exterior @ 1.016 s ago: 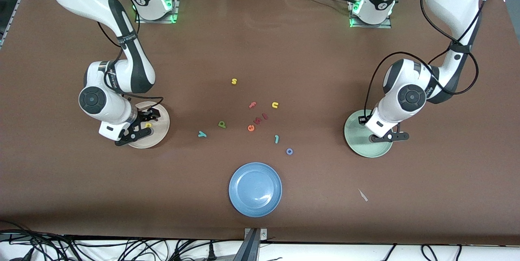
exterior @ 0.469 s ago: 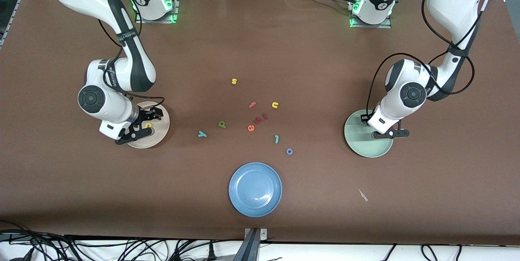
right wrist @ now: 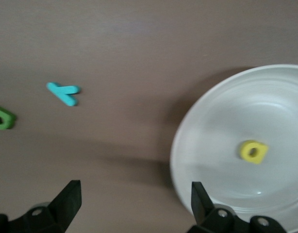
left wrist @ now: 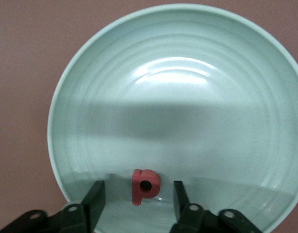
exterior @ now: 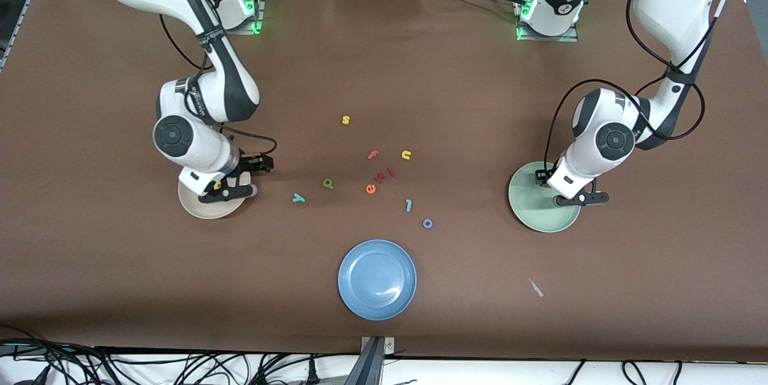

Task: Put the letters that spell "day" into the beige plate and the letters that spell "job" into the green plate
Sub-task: 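Open the right gripper over the beige plate while the left releases pink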

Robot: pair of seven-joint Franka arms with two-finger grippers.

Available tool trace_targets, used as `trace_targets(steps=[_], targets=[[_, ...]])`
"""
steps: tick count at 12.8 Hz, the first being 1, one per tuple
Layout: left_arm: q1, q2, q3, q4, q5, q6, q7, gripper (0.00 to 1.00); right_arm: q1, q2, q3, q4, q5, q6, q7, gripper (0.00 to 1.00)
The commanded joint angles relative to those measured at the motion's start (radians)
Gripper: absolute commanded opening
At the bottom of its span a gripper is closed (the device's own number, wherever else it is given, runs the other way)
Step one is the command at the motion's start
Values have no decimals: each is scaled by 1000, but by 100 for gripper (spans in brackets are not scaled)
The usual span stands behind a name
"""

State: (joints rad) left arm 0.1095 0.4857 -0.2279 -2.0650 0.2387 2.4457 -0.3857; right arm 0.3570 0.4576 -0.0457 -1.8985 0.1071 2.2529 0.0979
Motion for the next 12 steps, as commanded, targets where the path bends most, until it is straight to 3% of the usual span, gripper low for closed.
trace_targets(steps=[1, 3, 6, 12], targets=[[12, -58, -18, 5, 28, -56, 2, 99, -6, -16, 55, 3, -6, -13, 43, 100], [13, -84, -36, 35, 18, -128, 2, 100, 9, -16, 84, 24, -18, -13, 33, 100], [12, -108, -62, 101, 13, -229, -4, 100, 75, 1, 86, 59, -44, -12, 16, 100], [-37, -105, -90, 276, -85, -408, -15, 100, 95, 84, 86, 151, -43, -6, -150, 100]])
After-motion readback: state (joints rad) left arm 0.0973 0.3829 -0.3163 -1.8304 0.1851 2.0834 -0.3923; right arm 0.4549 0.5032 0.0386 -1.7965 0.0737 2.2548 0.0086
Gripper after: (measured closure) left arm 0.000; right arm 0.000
